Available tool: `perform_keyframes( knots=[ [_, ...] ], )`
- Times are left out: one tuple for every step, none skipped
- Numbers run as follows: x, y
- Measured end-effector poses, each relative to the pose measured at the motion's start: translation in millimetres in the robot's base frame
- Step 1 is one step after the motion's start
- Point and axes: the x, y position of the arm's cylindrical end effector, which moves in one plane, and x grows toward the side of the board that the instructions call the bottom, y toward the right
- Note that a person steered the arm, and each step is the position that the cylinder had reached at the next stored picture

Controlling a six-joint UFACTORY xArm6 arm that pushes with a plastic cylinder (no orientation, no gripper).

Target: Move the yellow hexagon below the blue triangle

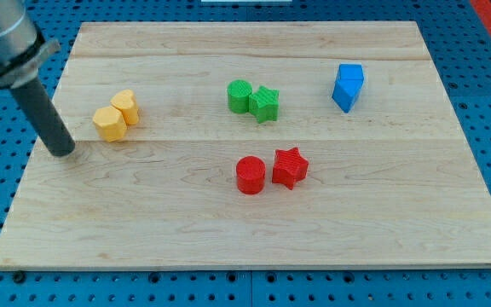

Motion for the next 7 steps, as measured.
perform_keyframes(
  knots=[
    [-35.4,13.5],
    [-44.9,46.2],
    [-38.8,43.5],
    [-31.5,26.3],
    [-23.9,17.9],
    [-43.2,68.4],
    [-59.2,117.9]
  ],
)
